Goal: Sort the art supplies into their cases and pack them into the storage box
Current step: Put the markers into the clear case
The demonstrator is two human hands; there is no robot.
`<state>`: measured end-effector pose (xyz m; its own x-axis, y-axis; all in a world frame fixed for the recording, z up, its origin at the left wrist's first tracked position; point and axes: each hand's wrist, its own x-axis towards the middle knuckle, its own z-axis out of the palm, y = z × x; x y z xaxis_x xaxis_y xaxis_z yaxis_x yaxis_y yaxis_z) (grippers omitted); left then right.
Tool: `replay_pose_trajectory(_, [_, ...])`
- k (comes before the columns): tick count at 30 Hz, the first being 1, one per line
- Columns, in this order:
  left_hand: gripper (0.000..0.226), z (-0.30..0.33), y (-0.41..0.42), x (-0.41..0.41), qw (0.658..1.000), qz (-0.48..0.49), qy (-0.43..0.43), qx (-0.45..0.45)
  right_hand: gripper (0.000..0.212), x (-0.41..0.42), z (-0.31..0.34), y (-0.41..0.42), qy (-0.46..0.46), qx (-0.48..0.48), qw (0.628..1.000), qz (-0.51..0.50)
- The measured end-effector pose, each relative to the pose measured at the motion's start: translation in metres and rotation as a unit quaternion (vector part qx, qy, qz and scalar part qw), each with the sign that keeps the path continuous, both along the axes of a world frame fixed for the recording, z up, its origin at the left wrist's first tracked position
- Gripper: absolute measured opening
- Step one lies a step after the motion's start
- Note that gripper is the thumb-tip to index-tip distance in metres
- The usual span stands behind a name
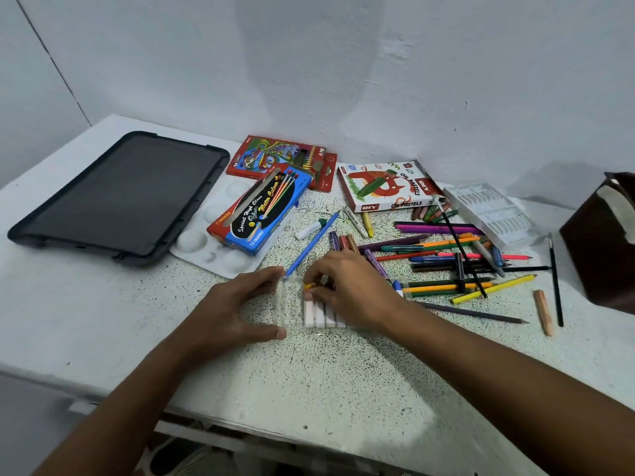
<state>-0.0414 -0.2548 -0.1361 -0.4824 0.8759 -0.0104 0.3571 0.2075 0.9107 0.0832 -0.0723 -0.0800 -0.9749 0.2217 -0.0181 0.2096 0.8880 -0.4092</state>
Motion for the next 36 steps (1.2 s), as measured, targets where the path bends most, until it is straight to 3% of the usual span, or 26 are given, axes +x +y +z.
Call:
replay_pose_trajectory(4, [0.096,0.001,0.001,0.0,1.0,-0.001,-0.003,-0.005,0.023,-0.001,0.002,-0.001,-0.02,0.001,1.0,0.007])
replay_pose_trajectory(8, [0.091,0.003,0.0,0.0,1.0,-0.004,-0.001,-0.005,0.017,-0.015,0.015,0.011,0.01,-0.104,0.993,-0.062])
replay_pose_trajectory(12, [0.088,0.004,-0.002,-0.004,0.999,-0.024,-0.02,-0.014,0.032,-0.061,0.014,0.042,0.036,0.019,0.992,-0.12])
replay_pose_trajectory(17, [0.086,0.005,-0.001,-0.002,1.0,-0.016,-0.02,-0.012,0.043,-0.09,0.003,0.053,-0.064,0.13,0.988,-0.061])
replay_pose_trajectory(23, [0.088,0.004,-0.001,-0.004,0.999,-0.02,-0.02,-0.015,0.037,-0.09,-0.004,0.05,-0.038,0.143,0.987,-0.057])
replay_pose_trajectory(29, [0.085,0.001,0.001,-0.003,0.999,0.003,-0.044,0.017,0.021,-0.069,0.014,0.056,0.042,0.03,0.998,-0.045])
replay_pose_trajectory(36, [0.085,-0.002,0.003,-0.003,0.998,0.015,-0.052,0.025,0.029,-0.022,0.026,0.037,-0.006,0.025,0.995,0.101])
